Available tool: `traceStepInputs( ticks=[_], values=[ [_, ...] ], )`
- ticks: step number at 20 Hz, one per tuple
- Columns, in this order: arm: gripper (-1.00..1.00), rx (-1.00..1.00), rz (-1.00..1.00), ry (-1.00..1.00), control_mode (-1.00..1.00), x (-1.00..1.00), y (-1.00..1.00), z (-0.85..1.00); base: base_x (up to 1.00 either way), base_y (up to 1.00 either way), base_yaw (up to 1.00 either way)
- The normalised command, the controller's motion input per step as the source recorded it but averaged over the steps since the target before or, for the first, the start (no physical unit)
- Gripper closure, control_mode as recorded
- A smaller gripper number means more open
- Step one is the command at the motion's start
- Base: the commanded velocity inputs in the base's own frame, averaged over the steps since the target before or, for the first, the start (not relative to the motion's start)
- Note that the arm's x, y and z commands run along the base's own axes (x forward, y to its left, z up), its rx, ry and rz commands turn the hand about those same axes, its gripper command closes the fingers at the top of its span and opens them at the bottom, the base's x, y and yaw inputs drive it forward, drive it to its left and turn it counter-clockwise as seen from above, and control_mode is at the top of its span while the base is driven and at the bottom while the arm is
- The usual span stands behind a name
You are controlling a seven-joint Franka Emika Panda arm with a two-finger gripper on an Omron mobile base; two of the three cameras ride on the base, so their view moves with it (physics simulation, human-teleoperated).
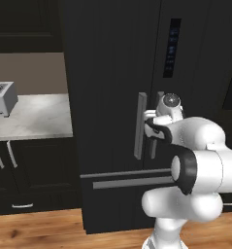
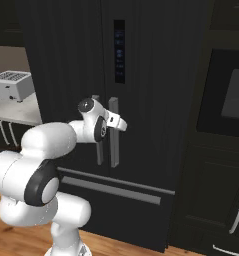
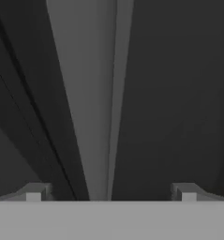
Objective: Move the hot dog bun to the plate on the dining table and place the condiment next to that plate. Then navigate to the fridge and take the sausage and place it on the plate as well.
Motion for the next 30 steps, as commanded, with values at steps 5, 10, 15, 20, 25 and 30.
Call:
traceStepInputs(
  ticks=[5, 10, 15, 20, 25, 30],
  values=[
    [-1.00, 0.00, -0.04, 0.00, -1.00, 0.76, -0.16, -0.35, 0.00, 0.00, 0.00],
    [-1.00, 0.00, -0.02, 0.00, -1.00, 0.71, -0.18, -0.30, 0.00, 0.00, 0.00],
    [1.00, 0.02, 0.00, 0.00, -1.00, 0.15, -0.31, -0.10, 0.00, 0.00, 0.00],
    [1.00, 0.11, -0.02, -0.01, -1.00, -0.69, -0.75, 0.01, 0.00, 0.00, 0.00],
    [1.00, 0.13, -0.10, -0.05, -1.00, -1.00, -0.84, 0.06, 0.00, 0.00, 0.00],
    [1.00, 0.04, -0.15, -0.04, -1.00, -1.00, -0.94, 0.13, 0.00, 0.00, 0.00]
  ],
)
